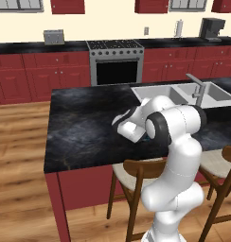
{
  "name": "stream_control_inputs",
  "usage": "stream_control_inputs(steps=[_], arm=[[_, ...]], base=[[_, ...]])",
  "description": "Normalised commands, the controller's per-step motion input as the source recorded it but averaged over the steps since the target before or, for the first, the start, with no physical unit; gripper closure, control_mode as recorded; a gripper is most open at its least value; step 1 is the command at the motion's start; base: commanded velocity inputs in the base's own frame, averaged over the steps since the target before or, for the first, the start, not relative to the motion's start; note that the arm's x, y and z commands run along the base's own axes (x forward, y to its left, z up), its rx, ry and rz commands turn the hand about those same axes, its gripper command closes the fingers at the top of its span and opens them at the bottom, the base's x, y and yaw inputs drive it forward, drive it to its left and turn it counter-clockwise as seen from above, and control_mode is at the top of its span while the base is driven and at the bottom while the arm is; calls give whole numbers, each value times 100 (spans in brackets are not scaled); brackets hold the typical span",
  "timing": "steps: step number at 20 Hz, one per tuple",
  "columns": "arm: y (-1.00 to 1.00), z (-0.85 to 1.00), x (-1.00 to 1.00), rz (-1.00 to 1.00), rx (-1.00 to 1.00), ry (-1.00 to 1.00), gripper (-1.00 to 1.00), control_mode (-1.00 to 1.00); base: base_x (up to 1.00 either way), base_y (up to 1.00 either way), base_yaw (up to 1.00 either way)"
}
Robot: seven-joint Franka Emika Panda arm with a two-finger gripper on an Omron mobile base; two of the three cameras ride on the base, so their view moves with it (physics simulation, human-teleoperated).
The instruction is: Stack the yogurt containers by placing the smaller containers on top of the larger containers.
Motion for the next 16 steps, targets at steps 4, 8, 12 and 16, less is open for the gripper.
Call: stream_control_inputs(steps=[4,8,12,16], arm=[[0,0,0,0,0,0,100,-100],[0,0,0,0,0,0,-100,-100],[0,0,0,0,0,0,-100,-100],[0,0,-8,0,0,0,-100,-100]], base=[[0,0,0],[0,0,0],[0,0,0],[0,0,0]])
